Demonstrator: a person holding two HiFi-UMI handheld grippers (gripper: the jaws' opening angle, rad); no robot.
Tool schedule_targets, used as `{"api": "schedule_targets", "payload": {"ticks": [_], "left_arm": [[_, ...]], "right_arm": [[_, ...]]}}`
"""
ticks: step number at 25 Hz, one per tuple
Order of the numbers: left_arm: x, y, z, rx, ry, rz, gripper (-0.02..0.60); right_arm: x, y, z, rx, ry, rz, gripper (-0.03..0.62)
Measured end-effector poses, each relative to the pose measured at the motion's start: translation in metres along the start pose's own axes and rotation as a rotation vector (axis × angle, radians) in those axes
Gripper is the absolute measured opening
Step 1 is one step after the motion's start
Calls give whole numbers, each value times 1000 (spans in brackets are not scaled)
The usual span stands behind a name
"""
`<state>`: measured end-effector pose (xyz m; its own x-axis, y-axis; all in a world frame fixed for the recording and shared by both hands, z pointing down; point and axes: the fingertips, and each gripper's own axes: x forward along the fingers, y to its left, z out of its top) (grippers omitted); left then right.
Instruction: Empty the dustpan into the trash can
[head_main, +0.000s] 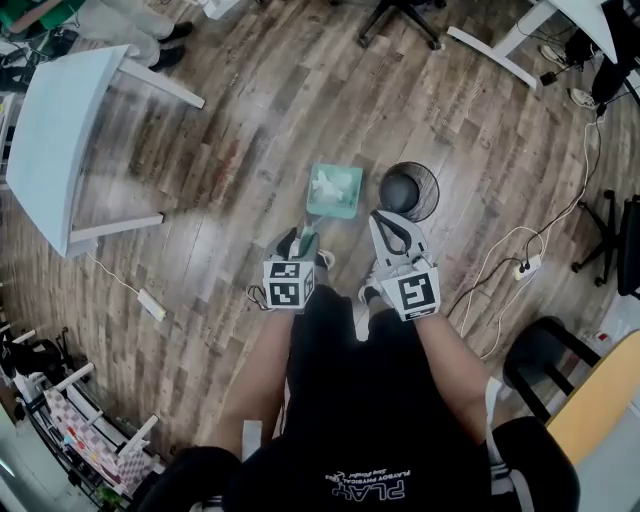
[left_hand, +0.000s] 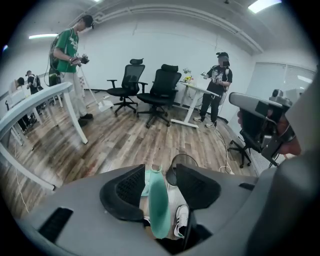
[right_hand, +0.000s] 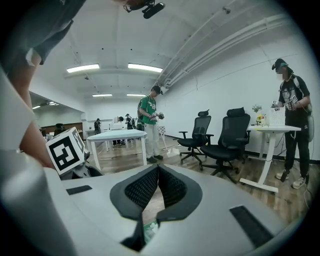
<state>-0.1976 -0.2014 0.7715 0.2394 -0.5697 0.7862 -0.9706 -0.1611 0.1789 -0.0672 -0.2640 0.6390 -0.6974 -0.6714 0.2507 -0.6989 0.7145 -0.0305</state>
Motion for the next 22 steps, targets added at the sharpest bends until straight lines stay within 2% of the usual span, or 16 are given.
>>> {"api": "schedule_targets", "payload": {"ticks": [8, 14, 22], "left_arm": [[38, 12, -24, 16, 106, -6, 223], [58, 21, -34, -61, 164, 22, 229], [78, 20, -51, -49, 222, 43, 227]], "right_arm": [[2, -1, -21, 0, 33, -5, 23], [-7, -6, -37, 20, 63, -23, 23], [-14, -14, -46, 39, 74, -35, 23]]}}
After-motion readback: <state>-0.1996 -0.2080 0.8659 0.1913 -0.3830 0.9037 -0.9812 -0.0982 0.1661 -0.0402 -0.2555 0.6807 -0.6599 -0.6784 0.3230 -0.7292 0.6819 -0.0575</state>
